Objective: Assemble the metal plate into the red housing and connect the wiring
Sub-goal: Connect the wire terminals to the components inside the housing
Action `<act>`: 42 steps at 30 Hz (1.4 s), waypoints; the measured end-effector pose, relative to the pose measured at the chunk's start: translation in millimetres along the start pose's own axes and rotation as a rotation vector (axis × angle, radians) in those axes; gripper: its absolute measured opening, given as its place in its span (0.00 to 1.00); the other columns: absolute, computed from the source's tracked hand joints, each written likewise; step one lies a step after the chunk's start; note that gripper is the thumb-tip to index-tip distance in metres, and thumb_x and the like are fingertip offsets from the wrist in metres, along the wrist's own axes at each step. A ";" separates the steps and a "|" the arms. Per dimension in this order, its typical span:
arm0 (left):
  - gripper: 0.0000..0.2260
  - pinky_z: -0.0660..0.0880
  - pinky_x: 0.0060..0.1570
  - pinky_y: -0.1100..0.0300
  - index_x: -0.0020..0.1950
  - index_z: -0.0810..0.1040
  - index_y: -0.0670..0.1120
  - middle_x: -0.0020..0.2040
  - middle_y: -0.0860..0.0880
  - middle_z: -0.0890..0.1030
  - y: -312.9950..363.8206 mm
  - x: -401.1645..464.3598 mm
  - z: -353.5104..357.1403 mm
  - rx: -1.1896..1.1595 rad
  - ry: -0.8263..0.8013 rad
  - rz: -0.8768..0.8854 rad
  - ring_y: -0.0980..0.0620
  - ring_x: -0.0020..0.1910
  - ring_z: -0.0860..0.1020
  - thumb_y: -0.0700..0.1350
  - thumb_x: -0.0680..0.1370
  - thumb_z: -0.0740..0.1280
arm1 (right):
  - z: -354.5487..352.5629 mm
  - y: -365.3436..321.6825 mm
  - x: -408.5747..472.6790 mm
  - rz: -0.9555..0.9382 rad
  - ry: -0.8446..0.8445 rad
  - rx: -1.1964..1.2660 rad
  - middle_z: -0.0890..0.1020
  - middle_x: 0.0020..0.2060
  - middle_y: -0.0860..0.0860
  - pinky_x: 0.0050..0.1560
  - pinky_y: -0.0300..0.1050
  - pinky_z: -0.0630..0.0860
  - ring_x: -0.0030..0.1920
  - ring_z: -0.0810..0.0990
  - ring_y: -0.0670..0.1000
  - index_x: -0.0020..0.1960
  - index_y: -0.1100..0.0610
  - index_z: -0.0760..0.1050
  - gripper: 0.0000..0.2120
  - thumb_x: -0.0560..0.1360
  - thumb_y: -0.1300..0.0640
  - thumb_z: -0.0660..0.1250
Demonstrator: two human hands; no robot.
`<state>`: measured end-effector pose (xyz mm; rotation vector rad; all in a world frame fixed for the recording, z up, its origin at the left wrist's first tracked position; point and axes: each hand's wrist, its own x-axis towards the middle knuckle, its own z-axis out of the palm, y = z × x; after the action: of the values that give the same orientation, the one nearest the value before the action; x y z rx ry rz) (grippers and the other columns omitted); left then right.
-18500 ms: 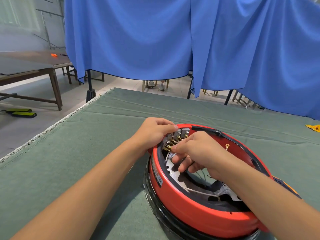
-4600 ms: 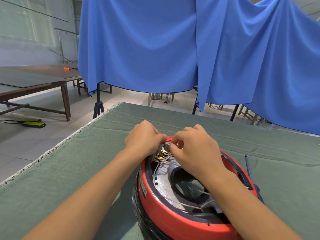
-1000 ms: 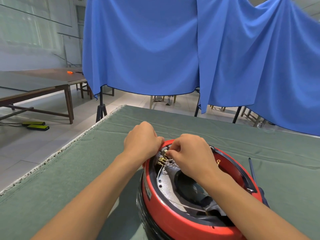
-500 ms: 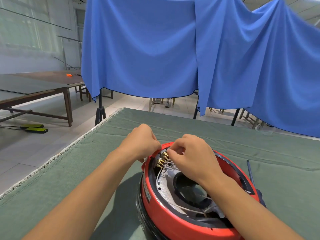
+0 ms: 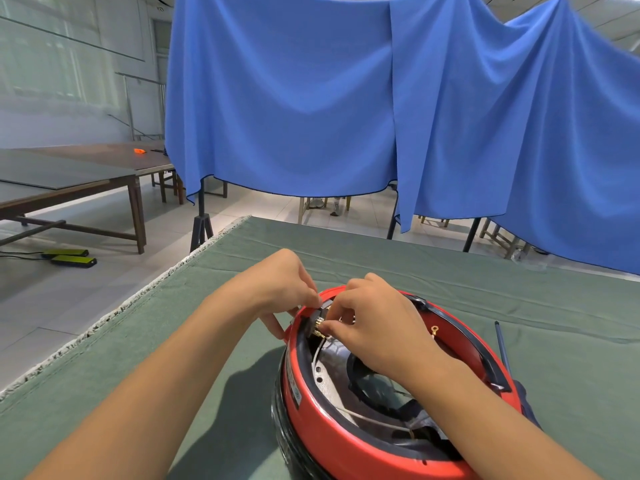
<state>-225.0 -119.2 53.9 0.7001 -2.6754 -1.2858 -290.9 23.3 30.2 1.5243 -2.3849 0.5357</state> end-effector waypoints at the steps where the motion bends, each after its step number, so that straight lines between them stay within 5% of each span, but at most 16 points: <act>1: 0.06 0.82 0.31 0.50 0.50 0.84 0.41 0.42 0.44 0.83 -0.9 0.1 -2.0 -0.007 -0.018 -0.002 0.50 0.44 0.81 0.40 0.75 0.69 | -0.2 0.4 0.1 0.000 -0.004 -0.006 0.74 0.38 0.43 0.40 0.42 0.64 0.45 0.68 0.47 0.43 0.48 0.81 0.08 0.74 0.45 0.67; 18: 0.08 0.81 0.29 0.53 0.53 0.83 0.41 0.43 0.46 0.83 -3.3 1.8 -3.9 -0.040 -0.035 -0.024 0.51 0.45 0.81 0.41 0.76 0.70 | -3.0 3.6 -1.1 -0.016 -0.025 0.046 0.68 0.34 0.41 0.38 0.39 0.60 0.43 0.66 0.45 0.39 0.53 0.78 0.07 0.74 0.52 0.67; 26: 0.08 0.82 0.31 0.51 0.53 0.83 0.42 0.43 0.46 0.83 -2.5 0.5 -3.8 -0.047 -0.038 -0.030 0.51 0.45 0.81 0.41 0.76 0.70 | -2.5 5.8 -0.8 -0.028 -0.018 0.064 0.69 0.34 0.41 0.36 0.30 0.62 0.42 0.66 0.44 0.38 0.53 0.77 0.07 0.74 0.54 0.67; 42: 0.07 0.81 0.30 0.52 0.51 0.84 0.42 0.42 0.46 0.83 -3.7 1.0 -3.5 -0.047 -0.028 -0.030 0.50 0.45 0.82 0.40 0.75 0.70 | -3.1 0.3 -1.8 -0.007 -0.026 0.004 0.68 0.35 0.42 0.40 0.39 0.62 0.43 0.68 0.46 0.38 0.50 0.75 0.08 0.76 0.51 0.65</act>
<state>-223.6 -124.2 53.2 0.7243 -2.6567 -1.3715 -290.4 26.2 32.2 1.5501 -2.3982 0.5225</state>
